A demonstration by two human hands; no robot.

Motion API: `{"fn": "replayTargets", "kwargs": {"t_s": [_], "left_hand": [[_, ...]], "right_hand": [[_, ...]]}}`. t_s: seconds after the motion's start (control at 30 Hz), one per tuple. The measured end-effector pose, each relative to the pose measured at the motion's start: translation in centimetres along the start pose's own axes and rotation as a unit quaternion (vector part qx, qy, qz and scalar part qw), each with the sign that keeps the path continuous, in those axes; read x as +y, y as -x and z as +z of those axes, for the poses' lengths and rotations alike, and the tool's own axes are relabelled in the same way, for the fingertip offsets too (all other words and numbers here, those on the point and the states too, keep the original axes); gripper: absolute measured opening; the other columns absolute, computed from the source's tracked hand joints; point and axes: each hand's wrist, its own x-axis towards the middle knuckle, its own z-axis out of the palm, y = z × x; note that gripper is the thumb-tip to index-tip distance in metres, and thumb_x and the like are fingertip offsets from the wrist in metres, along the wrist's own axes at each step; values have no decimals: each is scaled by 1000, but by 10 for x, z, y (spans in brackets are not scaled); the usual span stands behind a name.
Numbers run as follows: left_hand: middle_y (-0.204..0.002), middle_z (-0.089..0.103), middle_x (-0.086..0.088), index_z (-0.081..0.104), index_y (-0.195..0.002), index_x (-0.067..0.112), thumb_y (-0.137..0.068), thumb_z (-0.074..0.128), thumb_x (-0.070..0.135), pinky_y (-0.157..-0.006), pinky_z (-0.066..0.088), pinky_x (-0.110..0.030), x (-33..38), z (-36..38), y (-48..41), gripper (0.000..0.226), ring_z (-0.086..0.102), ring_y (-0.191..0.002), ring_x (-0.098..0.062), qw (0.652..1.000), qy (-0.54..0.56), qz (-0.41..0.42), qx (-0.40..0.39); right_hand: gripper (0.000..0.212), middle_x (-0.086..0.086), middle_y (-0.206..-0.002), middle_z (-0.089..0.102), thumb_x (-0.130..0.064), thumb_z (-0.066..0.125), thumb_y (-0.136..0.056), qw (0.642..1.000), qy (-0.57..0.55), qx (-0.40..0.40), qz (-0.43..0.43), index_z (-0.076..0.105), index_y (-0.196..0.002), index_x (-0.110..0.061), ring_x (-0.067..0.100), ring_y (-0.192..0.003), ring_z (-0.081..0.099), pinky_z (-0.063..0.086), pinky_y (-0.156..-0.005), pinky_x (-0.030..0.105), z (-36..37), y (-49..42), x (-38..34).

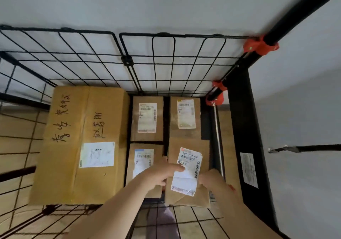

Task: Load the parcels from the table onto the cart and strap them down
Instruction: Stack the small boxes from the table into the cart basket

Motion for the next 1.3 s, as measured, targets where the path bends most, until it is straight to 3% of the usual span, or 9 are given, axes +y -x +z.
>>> {"fn": "replayTargets", "kwargs": {"t_s": [0.1,0.3,0.47,0.67,0.8,1.03,1.1,1.2,1.3], "left_hand": [[-129,58,0,44,-130,19,-85,66,27,-101,44,-40,-18,4,-25,51,53,-116,-16,999,-16,-33,-21],[-120,57,2,47,-111,26,-87,63,26,-88,44,-32,-26,3,-57,28,53,-108,-14,998,1,-52,-19],[-133,50,1,38,-132,20,-92,54,13,-78,40,-22,-23,10,-70,43,44,-106,-12,998,-48,-14,-30],[-144,41,-5,21,-147,12,-94,52,17,-88,35,-21,-24,5,-65,60,44,-126,-19,994,-105,-19,-7],[-111,58,4,24,-147,15,-88,54,27,-84,47,-25,-29,-11,-54,67,53,-82,-4,989,-145,-7,29],[-96,56,7,35,-140,21,-91,49,23,-54,39,-15,-23,-45,2,50,50,-60,-6,983,-147,46,103],[-115,56,3,33,-142,21,-92,49,24,-59,40,-20,-25,-58,27,52,51,-66,-8,980,-153,62,112],[-120,55,1,33,-141,20,-94,49,26,-60,39,-19,-30,-78,71,51,50,-70,-5,971,-169,102,132],[-132,52,-1,37,-139,22,-95,49,29,-72,42,-21,-38,-98,122,46,55,-93,-10,960,-179,142,162]], "right_hand": [[25,5,-101,67,-11,48,-89,998,63,-20,4,63,-108,-5,20,-87,60,40,-54,21,10,-20,5],[33,11,-125,60,-15,45,-93,991,130,-40,-4,56,-122,-4,24,-112,58,39,-72,22,23,-50,0],[29,10,-121,63,-16,49,-93,986,153,-51,-42,57,-118,-4,24,-106,62,47,-77,26,30,-64,0],[39,7,-120,63,-20,54,-88,988,148,-25,-36,52,-125,-8,24,-104,62,47,-72,26,30,-66,4],[42,2,-123,61,-21,54,-86,983,169,-15,-64,46,-127,-17,22,-108,60,45,-75,28,20,-48,-6],[36,2,-118,62,-21,45,-88,975,179,1,-135,55,-122,-15,17,-90,57,38,-57,21,7,5,-27],[39,4,-124,58,-22,46,-92,972,179,5,-152,51,-129,-15,18,-95,57,46,-63,21,7,32,-35],[40,4,-135,52,-23,48,-94,969,167,14,-182,48,-134,-19,22,-117,54,48,-92,27,15,82,-46],[40,2,-129,58,-24,45,-93,954,182,43,-235,51,-133,-23,22,-111,57,50,-89,28,32,136,-61]]}}
